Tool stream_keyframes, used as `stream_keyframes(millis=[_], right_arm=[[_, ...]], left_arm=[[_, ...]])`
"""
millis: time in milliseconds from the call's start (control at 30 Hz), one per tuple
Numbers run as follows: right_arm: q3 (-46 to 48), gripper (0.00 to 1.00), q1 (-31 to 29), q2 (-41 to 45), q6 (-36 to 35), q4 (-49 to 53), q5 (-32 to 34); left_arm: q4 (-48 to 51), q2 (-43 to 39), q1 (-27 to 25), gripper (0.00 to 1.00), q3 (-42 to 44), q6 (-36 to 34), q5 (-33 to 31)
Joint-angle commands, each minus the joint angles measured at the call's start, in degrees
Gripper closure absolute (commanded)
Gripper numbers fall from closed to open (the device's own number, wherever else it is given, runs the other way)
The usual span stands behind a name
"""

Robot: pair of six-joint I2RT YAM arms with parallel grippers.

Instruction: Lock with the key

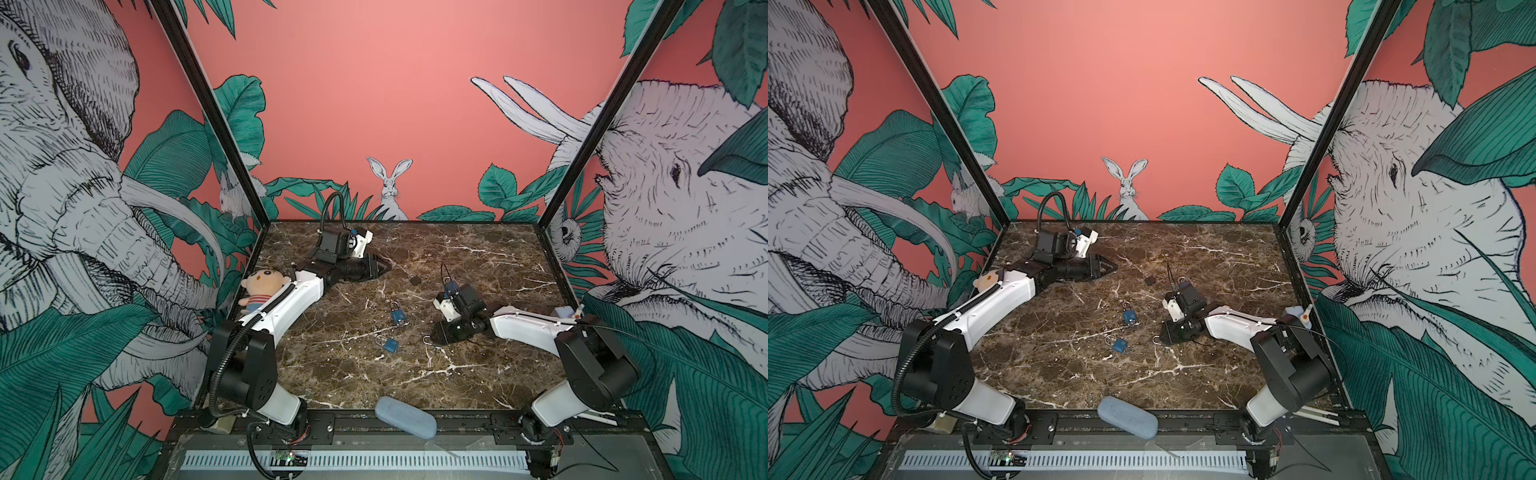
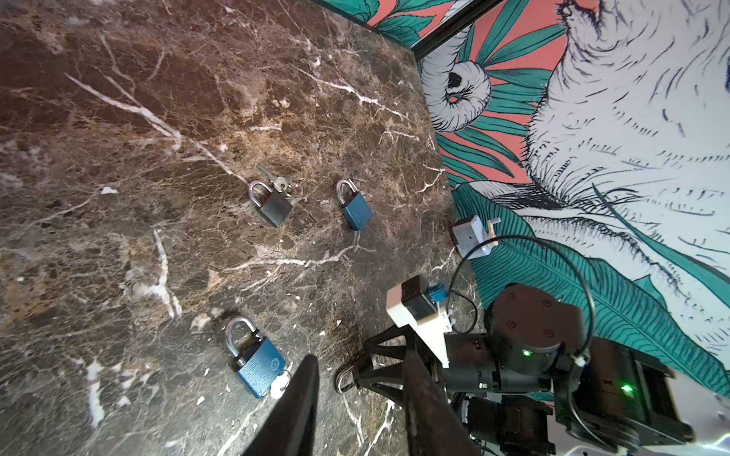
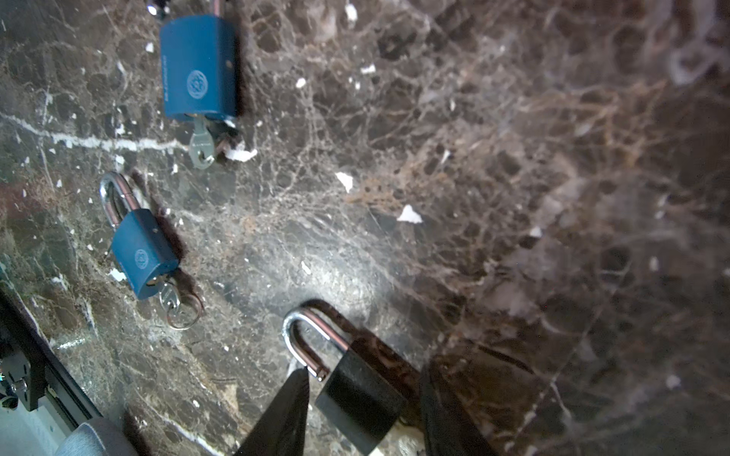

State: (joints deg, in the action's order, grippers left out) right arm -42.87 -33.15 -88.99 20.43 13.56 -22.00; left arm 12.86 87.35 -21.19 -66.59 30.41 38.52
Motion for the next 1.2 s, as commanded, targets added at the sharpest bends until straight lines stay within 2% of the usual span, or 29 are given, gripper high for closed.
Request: stream_keyframes(millis=[0, 467, 633, 867, 967, 1167], right_arm=[[0.99, 0.54, -0.08, 1.55, 1.16, -0.83, -0.55], [2.88, 0.52, -2.31, 6.12, 3.46, 0.1, -1.27], [2.32, 0.52, -2.88, 7.28, 3.18, 1.67, 0.5], [-1.61, 0.51, -4.46, 5.84, -3.43, 8.17, 9.54], [-3.12, 0.44, -4.96, 4.3, -6.16, 9.46, 9.93], [-3.53, 0.43, -5.34, 1.86, -6.82, 7.75, 8.18]], left_arm=[[-2.64, -0.33, 0.01, 0.62, 0.87, 1.18, 1.32], [-3.77, 0.19, 0.01, 0.62, 1.08, 2.05, 1.72], [-4.4, 0.03, 0.01, 0.62, 1.28, 2.61, 1.93], [-4.75, -0.27, 0.01, 0.62, 2.14, 3.03, 1.81], [-5.12, -0.43, 0.01, 0.62, 2.47, 3.22, 1.82], [-5.66, -0.78, 0.01, 0.62, 2.95, 3.68, 1.58]])
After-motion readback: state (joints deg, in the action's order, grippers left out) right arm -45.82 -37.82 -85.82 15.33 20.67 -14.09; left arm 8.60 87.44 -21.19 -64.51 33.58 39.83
